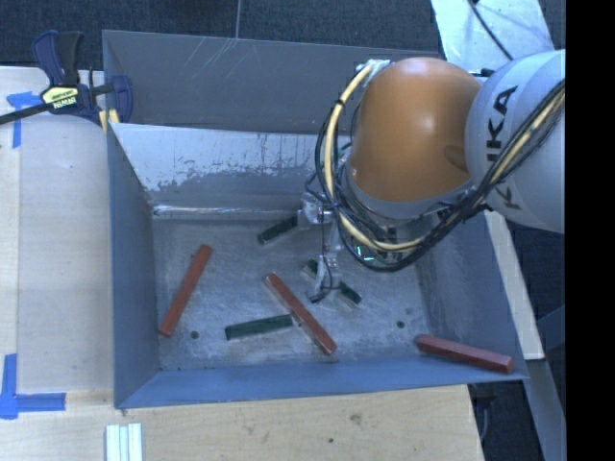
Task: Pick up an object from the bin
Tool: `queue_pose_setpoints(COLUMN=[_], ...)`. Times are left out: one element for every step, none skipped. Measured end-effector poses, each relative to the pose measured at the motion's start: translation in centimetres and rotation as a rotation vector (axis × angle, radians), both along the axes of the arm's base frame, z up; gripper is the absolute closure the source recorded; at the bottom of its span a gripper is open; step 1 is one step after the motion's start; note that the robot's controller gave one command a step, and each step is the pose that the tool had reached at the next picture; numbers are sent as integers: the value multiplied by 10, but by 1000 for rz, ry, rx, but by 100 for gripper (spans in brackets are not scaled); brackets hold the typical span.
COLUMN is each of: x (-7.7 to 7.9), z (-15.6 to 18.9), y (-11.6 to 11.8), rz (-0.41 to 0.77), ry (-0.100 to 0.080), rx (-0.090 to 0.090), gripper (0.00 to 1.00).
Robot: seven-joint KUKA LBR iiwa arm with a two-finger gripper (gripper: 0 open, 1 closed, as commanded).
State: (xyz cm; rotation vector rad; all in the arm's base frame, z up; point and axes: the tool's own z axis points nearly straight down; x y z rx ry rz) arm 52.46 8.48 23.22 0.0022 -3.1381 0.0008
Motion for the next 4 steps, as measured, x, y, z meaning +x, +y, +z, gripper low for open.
queue_pose_setpoints(x=[-14, -38, -36, -19], z=[-148, -163, -161, -30], y=[-42, -8, -10, 40], rz=[54, 61, 57, 35], ry=[2, -5, -9, -15], rx=[-1, 1, 1, 4], gripper=[0, 0, 100, 100])
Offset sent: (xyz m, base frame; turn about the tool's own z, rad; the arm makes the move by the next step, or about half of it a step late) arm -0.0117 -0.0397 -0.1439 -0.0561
